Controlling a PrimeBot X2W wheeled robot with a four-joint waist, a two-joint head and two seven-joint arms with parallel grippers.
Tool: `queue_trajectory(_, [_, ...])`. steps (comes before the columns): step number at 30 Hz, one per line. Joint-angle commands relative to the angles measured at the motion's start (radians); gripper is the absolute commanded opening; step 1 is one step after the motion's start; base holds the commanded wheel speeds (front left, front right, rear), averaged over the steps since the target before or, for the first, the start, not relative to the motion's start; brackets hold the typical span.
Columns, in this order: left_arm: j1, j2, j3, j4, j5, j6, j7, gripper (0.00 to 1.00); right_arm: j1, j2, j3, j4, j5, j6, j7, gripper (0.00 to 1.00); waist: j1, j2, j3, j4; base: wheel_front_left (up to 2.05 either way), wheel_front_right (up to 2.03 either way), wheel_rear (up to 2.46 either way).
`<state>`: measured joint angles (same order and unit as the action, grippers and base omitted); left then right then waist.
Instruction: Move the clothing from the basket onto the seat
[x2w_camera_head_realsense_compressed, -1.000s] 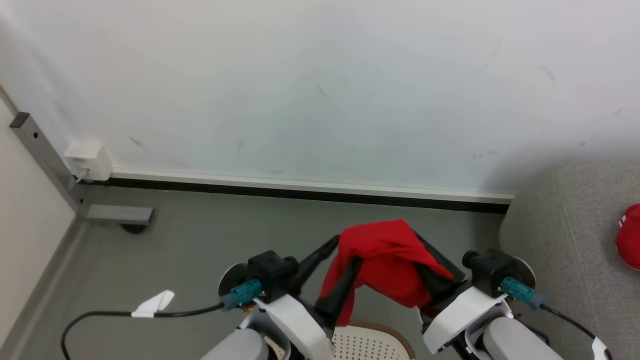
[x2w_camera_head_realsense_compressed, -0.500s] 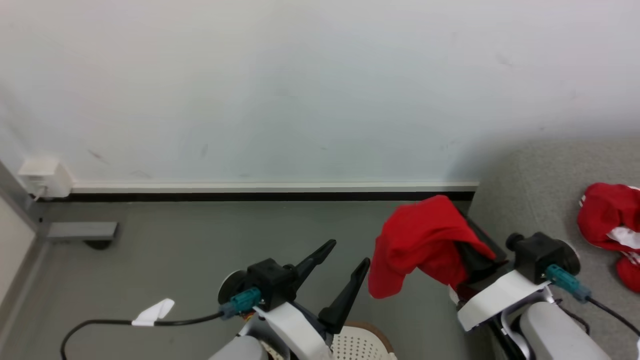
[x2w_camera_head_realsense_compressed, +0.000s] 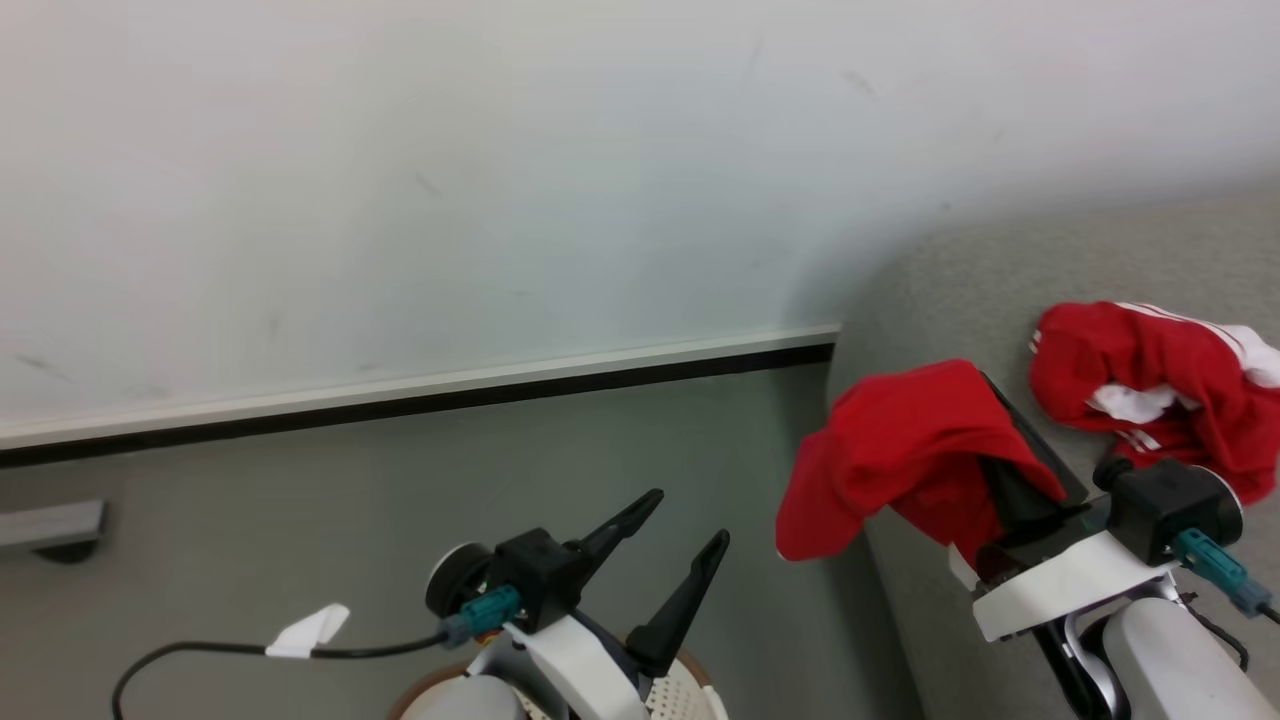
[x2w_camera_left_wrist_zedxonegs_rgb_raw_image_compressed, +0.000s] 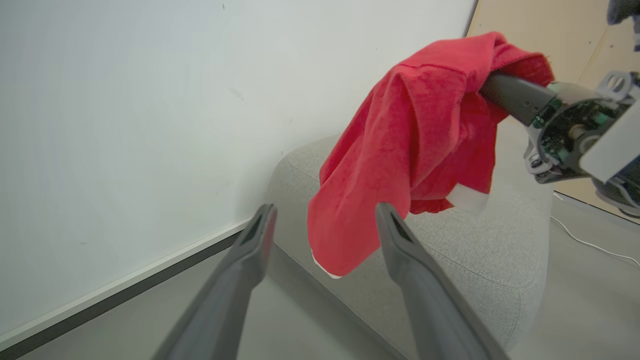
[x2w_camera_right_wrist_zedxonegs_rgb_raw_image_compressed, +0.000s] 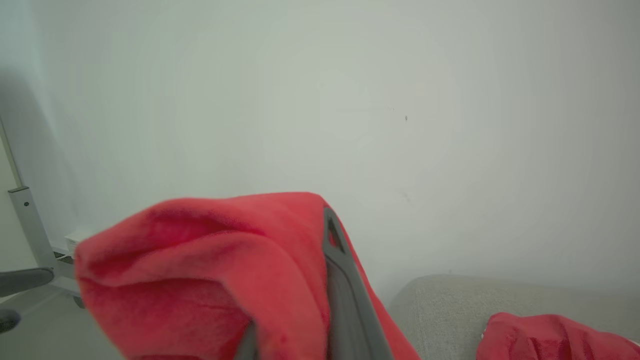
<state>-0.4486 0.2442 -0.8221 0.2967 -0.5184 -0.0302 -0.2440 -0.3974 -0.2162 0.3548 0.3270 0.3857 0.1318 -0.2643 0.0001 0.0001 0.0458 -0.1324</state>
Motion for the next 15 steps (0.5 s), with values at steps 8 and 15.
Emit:
queue_trajectory(8, [-0.018, 0.013, 0.000, 0.016, 0.019, -0.008, -0.012, 1.00, 0.022, -0.001, -0.051, -0.037, -0.015, -0.002, 0.000, 0.00, -0.0001, -0.0001, 0.026, -0.126, 0.00, 0.00, 0.00])
queue_trajectory(15, [-0.026, 0.015, 0.004, 0.021, 0.025, -0.007, -0.014, 1.00, 0.027, 0.000, -0.073, -0.060, -0.025, -0.002, 0.000, 0.00, -0.0001, -0.0001, 0.045, -0.210, 0.00, 0.00, 0.00])
